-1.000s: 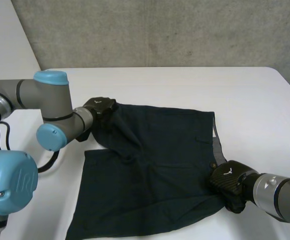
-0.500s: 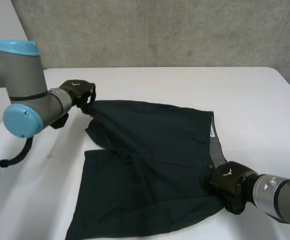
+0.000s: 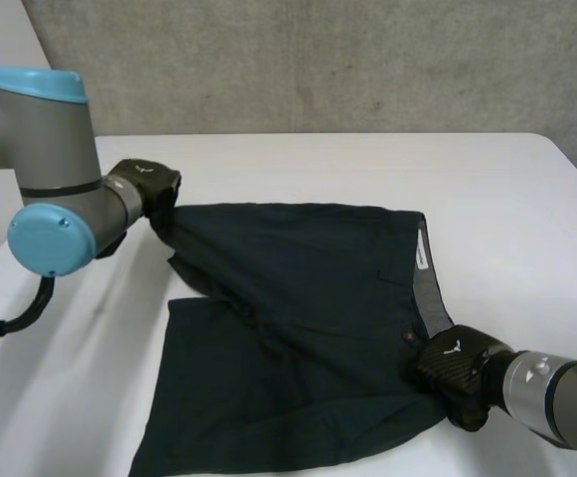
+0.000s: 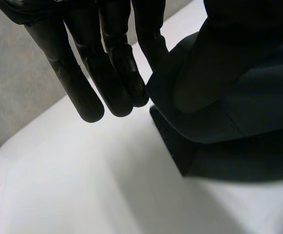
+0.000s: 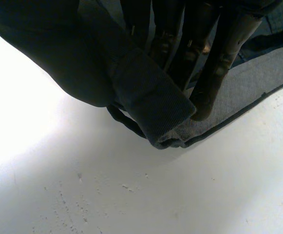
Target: Fold the shorts.
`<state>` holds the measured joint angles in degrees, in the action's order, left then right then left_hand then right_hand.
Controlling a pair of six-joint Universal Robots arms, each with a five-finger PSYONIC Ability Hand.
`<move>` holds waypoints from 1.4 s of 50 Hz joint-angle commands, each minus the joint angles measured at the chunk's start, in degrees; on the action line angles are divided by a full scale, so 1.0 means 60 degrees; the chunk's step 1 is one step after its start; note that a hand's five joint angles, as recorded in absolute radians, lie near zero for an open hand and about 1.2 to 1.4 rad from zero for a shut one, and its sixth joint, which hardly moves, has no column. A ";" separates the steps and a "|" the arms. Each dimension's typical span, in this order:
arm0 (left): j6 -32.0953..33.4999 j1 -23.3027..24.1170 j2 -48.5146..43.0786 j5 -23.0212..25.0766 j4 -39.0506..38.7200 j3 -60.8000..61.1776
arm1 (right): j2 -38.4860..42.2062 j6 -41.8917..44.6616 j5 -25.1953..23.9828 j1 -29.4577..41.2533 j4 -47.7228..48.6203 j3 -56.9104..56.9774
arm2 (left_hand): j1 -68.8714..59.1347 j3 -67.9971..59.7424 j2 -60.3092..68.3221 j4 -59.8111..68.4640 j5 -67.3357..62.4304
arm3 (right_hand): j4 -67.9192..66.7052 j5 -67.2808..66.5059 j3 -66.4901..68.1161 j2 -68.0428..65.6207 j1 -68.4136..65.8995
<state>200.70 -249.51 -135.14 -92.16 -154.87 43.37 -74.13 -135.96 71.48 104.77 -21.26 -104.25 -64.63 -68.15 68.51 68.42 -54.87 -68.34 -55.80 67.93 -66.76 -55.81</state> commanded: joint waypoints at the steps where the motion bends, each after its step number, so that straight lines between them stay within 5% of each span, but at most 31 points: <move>1: -0.0285 0.0393 -0.0430 0.0477 -0.0890 -0.0212 | -0.0009 -0.0001 -0.0004 0.0000 -0.0002 -0.0028 | -0.2561 -0.1974 0.1915 0.1930 -0.2521 | -0.1944 -0.2366 0.2012 -0.2207 -0.4031; 13: -0.1896 0.0643 -0.1821 0.2265 -0.2707 -0.0621 | 0.0006 0.0014 -0.0004 0.0000 0.0012 -0.0072 | -0.0942 -0.0355 0.0295 0.0311 -0.0902 | -0.1944 -0.2366 0.2012 -0.2207 -0.4031; 19: -0.1985 0.0526 -0.2057 0.2236 -0.3075 -0.0813 | 0.0006 0.0014 -0.0004 0.0015 0.0012 -0.0101 | 0.5107 0.5694 -0.5753 -0.5738 0.5147 | -0.1944 -0.2366 0.2012 -0.2207 -0.4031; 22: -0.1970 0.0540 -0.2013 0.2236 -0.3045 -0.0696 | 0.0006 0.0014 -0.0004 0.0000 0.0012 -0.0101 | 0.5732 0.6319 -0.6378 -0.6363 0.5772 | -0.1944 -0.2366 0.2012 -0.2207 -0.4031; 26: -0.1970 0.0511 -0.1867 0.2163 -0.2929 -0.0505 | 0.0006 0.0028 -0.0004 0.0000 0.0012 -0.0101 | 0.5650 0.6237 -0.6296 -0.6281 0.5690 | -0.1944 -0.2366 0.2012 -0.2207 -0.4031; 42: -0.1868 -0.0293 -0.0842 -0.0137 -0.1565 0.1017 | 0.0006 0.0028 -0.0004 0.0015 0.0013 -0.0145 | 0.4136 0.4722 -0.4782 -0.4767 0.4176 | -0.1944 -0.2366 0.2012 -0.2207 -0.4031; 53: -0.1897 -0.0793 -0.0797 -0.0020 -0.1800 0.1385 | 0.0006 0.0028 -0.0004 0.0015 0.0013 -0.0145 | 0.2597 0.3184 -0.3243 -0.3228 0.2637 | -0.1944 -0.2366 0.2012 -0.2207 -0.4031; 62: -0.2058 -0.0661 -0.0987 0.1486 -0.1698 0.1297 | 0.0006 0.0028 -0.0004 0.0015 0.0013 -0.0159 | 0.2761 0.3347 -0.3407 -0.3392 0.2801 | -0.1944 -0.2366 0.2012 -0.2207 -0.4031; 70: -0.2409 -0.0602 -0.1294 0.1752 -0.1712 0.0639 | 0.0006 0.0028 -0.0004 0.0015 0.0027 -0.0203 | 0.2790 0.3377 -0.3436 -0.3421 0.2830 | -0.1944 -0.2366 0.2012 -0.2207 -0.4031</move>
<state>187.76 -253.39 -141.35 -82.28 -165.18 50.15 -74.09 -135.81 71.46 104.85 -21.11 -105.30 -42.05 -42.22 42.48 42.30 -32.56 -68.34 -55.80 67.93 -66.76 -55.81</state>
